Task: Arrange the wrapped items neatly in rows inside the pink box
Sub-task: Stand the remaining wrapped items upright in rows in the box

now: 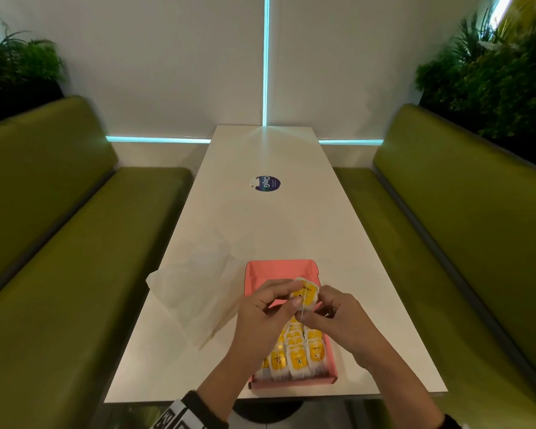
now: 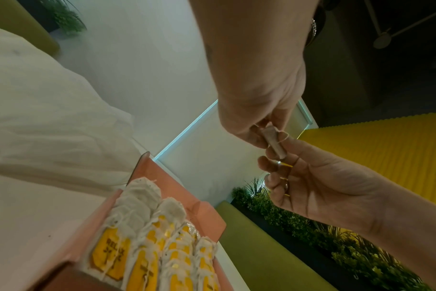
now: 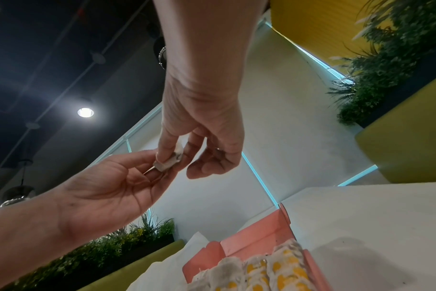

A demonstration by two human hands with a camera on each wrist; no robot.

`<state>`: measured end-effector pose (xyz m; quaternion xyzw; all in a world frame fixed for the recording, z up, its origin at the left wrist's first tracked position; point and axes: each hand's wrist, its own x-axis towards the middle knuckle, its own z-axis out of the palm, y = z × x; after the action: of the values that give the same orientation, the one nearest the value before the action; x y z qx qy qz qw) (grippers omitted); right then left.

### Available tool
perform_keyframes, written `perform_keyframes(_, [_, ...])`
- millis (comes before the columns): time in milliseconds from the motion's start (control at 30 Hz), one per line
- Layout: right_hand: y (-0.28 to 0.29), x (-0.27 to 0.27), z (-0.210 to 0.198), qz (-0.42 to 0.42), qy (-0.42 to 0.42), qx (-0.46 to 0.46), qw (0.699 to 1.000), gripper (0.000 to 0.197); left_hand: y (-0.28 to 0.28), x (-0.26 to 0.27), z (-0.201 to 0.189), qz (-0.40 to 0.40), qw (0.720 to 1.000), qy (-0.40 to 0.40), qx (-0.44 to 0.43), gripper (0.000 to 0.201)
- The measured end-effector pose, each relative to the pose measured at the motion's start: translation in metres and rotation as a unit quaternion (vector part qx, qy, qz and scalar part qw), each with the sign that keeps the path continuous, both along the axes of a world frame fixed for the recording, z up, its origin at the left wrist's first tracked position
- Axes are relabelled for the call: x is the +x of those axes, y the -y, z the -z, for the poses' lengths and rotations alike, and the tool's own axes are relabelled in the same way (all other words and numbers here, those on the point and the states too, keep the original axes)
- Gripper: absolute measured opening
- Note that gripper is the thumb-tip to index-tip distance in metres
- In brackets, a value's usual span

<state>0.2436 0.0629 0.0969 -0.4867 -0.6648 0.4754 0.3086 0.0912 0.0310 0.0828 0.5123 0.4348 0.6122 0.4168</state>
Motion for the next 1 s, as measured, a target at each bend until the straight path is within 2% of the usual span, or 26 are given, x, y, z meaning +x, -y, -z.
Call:
perform_keyframes(200, [0.004, 0.003, -0.009, -0.036, 0.072, 0.084, 0.993, 0.001, 0.000, 0.002, 0.002, 0.032, 0.999, 0.024, -0.023, 0.036])
perform_keyframes(333, [0.001, 0.011, -0.012, -0.071, 0.120, 0.054, 0.989, 0.006, -0.001, 0.002, 0.004, 0.036, 0.999, 0.026, -0.030, 0.040])
perform_keyframes(433, [-0.002, 0.018, -0.017, -0.052, 0.077, 0.003, 0.996, 0.008, -0.003, 0.002, 0.006, 0.034, 0.999, 0.000, -0.027, 0.044])
perform_keyframes(533, [-0.004, 0.018, -0.022, -0.032, 0.013, -0.030, 0.999, 0.008, -0.004, 0.005, 0.010, 0.038, 0.998, -0.047, -0.011, 0.039])
perform_keyframes(600, [-0.006, 0.016, -0.019, -0.037, 0.015, -0.025, 0.999, 0.003, -0.004, 0.008, 0.013, 0.059, 0.995, -0.076, -0.002, 0.040])
perform_keyframes(733, [-0.013, 0.025, -0.003, 0.020, 0.007, -0.044, 0.999, 0.005, -0.011, 0.008, 0.023, 0.081, 0.989, -0.107, -0.061, 0.063])
perform_keyframes(800, [-0.014, 0.034, 0.007, 0.045, -0.001, -0.069, 0.997, 0.008, -0.014, 0.007, 0.036, 0.089, 0.977, -0.170, -0.092, 0.058])
perform_keyframes(900, [-0.011, 0.041, 0.026, 0.060, 0.043, -0.089, 0.993, 0.014, -0.017, 0.011, 0.060, 0.112, 0.925, -0.346, -0.110, 0.042])
perform_keyframes(1000, [-0.004, 0.043, 0.044, 0.059, 0.088, -0.107, 0.989, 0.025, -0.019, 0.021, 0.083, 0.141, 0.876, -0.446, -0.118, 0.053])
